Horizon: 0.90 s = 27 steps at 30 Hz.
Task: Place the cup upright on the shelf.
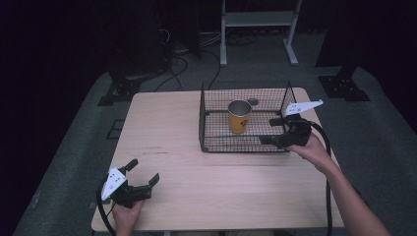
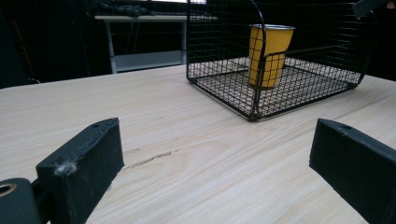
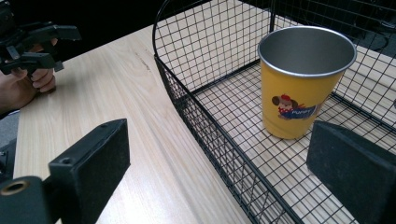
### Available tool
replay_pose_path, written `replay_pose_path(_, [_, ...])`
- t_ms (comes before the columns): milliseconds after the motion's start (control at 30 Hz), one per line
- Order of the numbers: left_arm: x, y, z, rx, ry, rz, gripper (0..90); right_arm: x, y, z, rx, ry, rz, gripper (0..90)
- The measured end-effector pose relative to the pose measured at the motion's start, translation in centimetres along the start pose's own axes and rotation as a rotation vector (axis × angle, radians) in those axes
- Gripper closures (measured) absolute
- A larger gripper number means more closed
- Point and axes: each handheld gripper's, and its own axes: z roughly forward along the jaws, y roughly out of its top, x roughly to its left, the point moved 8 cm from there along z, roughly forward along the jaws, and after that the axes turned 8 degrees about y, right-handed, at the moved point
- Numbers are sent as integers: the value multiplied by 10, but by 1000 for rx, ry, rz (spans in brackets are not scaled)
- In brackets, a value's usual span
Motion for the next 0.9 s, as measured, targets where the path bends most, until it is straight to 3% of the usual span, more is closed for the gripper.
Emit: replay_pose_path(900, [0,0,0,-1,1,2,22,19,-30,-1,15,21,15,53])
